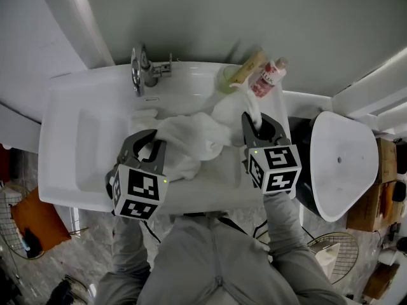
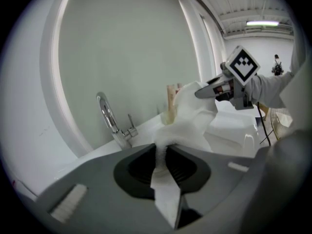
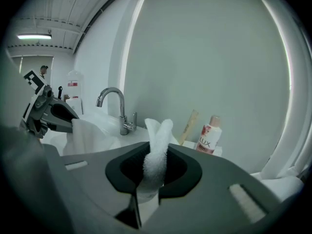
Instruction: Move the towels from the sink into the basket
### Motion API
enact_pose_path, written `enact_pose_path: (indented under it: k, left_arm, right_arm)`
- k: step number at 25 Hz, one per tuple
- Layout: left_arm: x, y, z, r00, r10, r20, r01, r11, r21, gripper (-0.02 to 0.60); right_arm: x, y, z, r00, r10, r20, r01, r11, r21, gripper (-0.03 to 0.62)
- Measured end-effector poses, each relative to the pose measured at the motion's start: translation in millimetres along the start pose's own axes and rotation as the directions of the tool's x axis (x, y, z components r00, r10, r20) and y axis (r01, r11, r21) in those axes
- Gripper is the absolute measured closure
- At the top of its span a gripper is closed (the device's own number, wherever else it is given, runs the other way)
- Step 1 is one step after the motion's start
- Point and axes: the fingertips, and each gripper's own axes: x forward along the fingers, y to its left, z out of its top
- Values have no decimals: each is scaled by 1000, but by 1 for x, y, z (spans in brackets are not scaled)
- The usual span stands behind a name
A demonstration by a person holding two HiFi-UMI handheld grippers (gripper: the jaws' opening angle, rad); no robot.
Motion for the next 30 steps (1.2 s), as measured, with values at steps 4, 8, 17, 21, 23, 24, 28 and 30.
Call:
enact_pose_path:
  k: [4,8,17,21,23,24,28,30]
  left_arm:
    - [-6,-1,37,997,11,82,-14,999,44,465]
    - [-10,-15,73,989,-5,150,-9,995,97,465]
    - [-19,-83,136,967,-74,244,24,980,199,465]
    - [-25,-127,163,951,-125,284,54,968,246,465]
    - [-30,-150,175,942,-158,297,76,960,270,465]
    - [-32,-163,179,938,-174,300,87,955,282,465]
    - [-41,-213,197,919,-236,315,128,936,329,465]
    - [-46,-239,205,908,-267,323,147,924,352,465]
  right_arm:
    - [-21,-19,9,998,-52,40,52,999,12,551]
    - [-52,-41,14,991,-107,79,105,994,32,551]
    - [-141,-95,-3,963,-235,128,225,970,87,551]
    - [-191,-121,-16,942,-307,140,293,950,112,551]
    - [-219,-133,-24,928,-346,141,329,936,127,551]
    - [-233,-138,-30,920,-365,139,348,928,136,551]
    - [-290,-160,-51,883,-448,136,425,889,170,551]
    - [-318,-169,-62,865,-484,133,458,870,184,551]
